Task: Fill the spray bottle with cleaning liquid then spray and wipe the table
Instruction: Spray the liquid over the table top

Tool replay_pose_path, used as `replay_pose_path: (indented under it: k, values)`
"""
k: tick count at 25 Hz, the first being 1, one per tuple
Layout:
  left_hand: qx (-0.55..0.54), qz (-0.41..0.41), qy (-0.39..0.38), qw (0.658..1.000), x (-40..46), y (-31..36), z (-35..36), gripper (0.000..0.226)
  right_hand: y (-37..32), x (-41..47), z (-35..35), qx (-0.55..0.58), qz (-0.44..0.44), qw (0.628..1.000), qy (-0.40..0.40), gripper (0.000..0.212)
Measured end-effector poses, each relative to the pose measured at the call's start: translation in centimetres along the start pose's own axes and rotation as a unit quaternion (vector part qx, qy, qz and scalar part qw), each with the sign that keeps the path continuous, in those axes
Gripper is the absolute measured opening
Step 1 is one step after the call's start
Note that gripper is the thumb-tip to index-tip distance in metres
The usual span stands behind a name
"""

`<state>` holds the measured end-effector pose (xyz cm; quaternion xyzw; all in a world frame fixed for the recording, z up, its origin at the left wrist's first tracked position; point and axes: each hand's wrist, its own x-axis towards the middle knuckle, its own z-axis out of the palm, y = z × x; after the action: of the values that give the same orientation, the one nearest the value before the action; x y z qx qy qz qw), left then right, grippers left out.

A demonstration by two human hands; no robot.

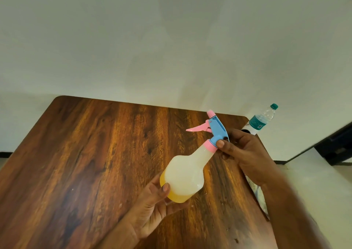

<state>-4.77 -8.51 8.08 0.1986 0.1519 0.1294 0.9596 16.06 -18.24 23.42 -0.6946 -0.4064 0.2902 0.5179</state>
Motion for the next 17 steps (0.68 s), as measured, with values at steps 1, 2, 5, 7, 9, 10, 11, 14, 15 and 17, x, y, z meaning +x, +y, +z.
replay_pose_path:
  k: [1, 2, 5, 7, 9, 10, 11, 14, 15, 17]
  values:
    - [0.001, -0.006, -0.003, 1.000, 0.0, -0.1, 0.1, 0.074, 0.0, 0.0, -0.2, 0.007, 0.005, 1.000, -0.014, 0.024]
    - [0.000, -0.011, -0.007, 1.000, 0.0, -0.2, 0.3, 0.073, 0.0, 0.0, -0.2, 0.022, 0.014, 0.999, -0.025, 0.024]
    - [-0.006, -0.008, -0.011, 1.000, 0.1, -0.6, 0.9, 0.074, 0.0, -0.2, 0.1, 0.059, 0.025, 0.998, -0.024, 0.026]
    - [-0.009, 0.013, 0.002, 1.000, 0.2, -0.5, 1.3, 0.078, -0.2, -0.3, 0.5, 0.044, 0.010, 0.999, -0.002, 0.023]
    - [-0.003, 0.040, 0.016, 0.999, 0.2, -0.4, 1.7, 0.081, -0.1, -0.3, 1.2, 0.021, -0.006, 0.999, 0.028, 0.027]
    - [0.000, 0.051, 0.024, 0.998, 0.2, -0.3, 1.9, 0.083, 0.1, -0.3, 1.7, 0.015, -0.013, 0.999, 0.046, 0.033]
    - [0.002, 0.059, 0.032, 0.998, 0.2, -0.3, 2.0, 0.086, 0.3, -0.4, 2.2, 0.017, -0.019, 0.998, 0.058, 0.038]
    - [0.000, 0.043, 0.017, 0.999, -0.2, -0.1, 1.9, 0.086, 0.3, -0.4, 2.4, 0.079, 0.001, 0.996, 0.036, 0.045]
    - [-0.006, 0.018, -0.007, 1.000, -0.5, 0.0, 1.9, 0.083, 0.0, -0.4, 2.0, 0.100, 0.013, 0.995, 0.001, 0.045]
    - [-0.033, -0.040, -0.067, 0.996, -1.0, 0.3, 1.7, 0.072, -0.6, -0.3, 1.1, 0.123, 0.022, 0.989, -0.078, 0.042]
